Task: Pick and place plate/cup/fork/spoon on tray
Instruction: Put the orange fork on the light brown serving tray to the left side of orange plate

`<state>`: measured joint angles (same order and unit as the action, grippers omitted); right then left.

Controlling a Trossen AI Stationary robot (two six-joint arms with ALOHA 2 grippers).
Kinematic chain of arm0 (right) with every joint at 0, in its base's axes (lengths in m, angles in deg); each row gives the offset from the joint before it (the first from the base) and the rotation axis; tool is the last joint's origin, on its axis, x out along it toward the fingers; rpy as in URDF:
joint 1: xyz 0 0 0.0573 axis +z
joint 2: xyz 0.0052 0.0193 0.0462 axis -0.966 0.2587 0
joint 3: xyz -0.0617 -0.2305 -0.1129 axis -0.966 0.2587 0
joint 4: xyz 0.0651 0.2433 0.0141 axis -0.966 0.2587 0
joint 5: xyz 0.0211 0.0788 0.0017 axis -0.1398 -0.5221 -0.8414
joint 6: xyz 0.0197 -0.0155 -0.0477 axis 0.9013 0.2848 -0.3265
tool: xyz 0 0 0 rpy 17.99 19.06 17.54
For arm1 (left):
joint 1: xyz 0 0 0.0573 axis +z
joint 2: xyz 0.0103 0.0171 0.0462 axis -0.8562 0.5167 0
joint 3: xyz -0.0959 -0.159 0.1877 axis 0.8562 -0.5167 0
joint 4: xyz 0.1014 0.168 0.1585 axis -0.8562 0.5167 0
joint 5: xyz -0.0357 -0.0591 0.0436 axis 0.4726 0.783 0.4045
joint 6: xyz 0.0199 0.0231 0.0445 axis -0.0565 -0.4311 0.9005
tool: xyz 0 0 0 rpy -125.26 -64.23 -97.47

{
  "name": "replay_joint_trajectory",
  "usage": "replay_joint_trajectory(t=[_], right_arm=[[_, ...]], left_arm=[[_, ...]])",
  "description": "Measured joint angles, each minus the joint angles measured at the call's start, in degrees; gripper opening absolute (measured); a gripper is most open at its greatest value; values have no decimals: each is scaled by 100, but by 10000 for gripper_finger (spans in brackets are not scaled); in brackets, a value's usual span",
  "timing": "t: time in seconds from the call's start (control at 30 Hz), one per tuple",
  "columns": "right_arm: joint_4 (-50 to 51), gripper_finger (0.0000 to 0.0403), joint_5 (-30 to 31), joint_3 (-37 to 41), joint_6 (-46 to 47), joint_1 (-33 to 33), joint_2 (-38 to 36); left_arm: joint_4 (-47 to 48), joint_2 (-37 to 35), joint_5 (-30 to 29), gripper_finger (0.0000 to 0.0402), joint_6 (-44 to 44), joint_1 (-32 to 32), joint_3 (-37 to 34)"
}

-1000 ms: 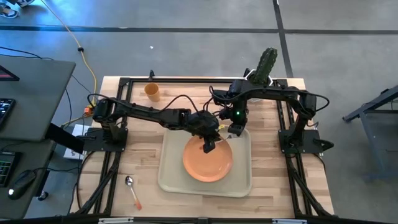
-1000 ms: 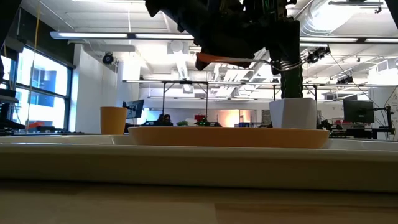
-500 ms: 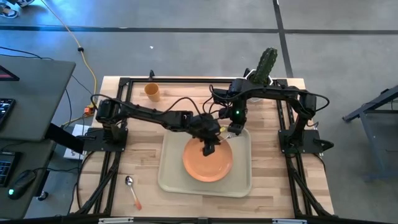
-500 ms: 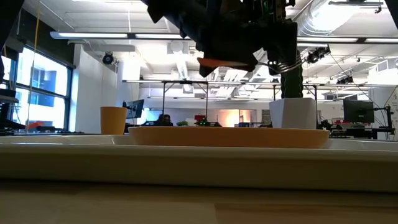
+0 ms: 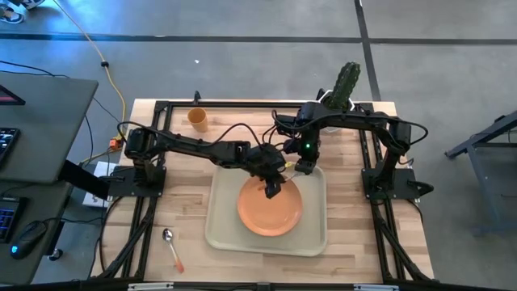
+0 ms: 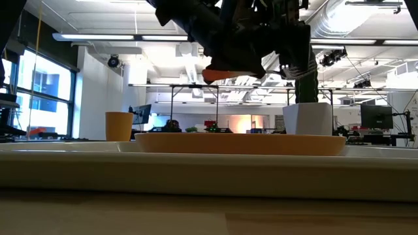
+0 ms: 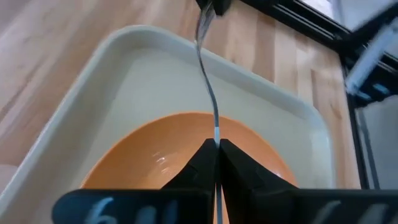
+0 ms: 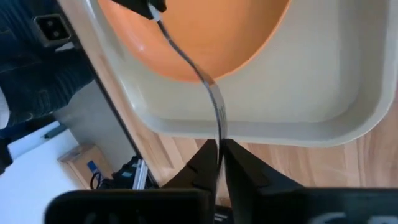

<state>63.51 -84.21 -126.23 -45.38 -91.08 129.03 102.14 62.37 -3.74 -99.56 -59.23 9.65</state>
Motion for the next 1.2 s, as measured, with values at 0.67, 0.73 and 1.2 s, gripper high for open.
replay_joint_trajectory(t=[0.67, 0.73, 1.2], right_arm=[[-1823, 129, 2802, 4, 1912, -587, -2108], [-1897, 129, 2953, 6, 1993, -517, -2290], [-2127, 129, 3208, 10, 2125, -94, -2528]], left_arm=[[111, -2988, -3428, 1, -4994, -1262, -3172], [-138, -3285, -3959, 1, -5650, -1656, -3768], [-734, -2932, -4945, 1, -7384, -2698, -4896]])
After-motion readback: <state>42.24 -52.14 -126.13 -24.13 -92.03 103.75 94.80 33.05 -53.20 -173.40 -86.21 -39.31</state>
